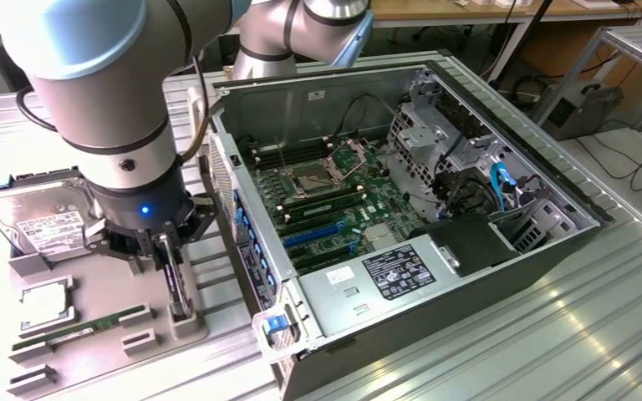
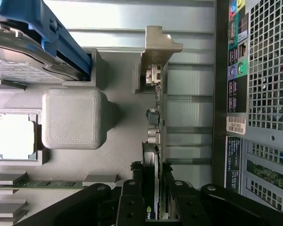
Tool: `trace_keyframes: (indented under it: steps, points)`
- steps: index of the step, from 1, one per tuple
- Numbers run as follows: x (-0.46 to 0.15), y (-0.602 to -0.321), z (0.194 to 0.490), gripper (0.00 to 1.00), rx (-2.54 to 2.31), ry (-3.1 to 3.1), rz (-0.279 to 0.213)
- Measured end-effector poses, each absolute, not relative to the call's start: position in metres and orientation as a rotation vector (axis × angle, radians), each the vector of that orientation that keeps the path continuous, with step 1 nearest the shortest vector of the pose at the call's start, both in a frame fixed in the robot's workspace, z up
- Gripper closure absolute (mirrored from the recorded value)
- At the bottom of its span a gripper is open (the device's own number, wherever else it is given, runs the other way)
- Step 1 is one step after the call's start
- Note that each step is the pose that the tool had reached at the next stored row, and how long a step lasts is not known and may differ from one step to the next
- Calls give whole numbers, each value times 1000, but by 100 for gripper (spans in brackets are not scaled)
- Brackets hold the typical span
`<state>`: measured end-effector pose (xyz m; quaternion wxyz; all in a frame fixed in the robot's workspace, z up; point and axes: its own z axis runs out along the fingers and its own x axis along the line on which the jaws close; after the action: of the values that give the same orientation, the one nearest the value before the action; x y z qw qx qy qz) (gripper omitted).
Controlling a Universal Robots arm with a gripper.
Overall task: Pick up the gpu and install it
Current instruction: 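Pick up the gpu and move the gpu toward the slot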
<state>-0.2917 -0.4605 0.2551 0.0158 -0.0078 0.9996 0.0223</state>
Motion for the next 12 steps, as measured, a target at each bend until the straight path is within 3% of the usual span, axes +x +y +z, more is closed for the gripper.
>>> trace_keyframes:
  steps: [12]
  points:
    - [-287, -463, 303, 74, -35, 3112, 69]
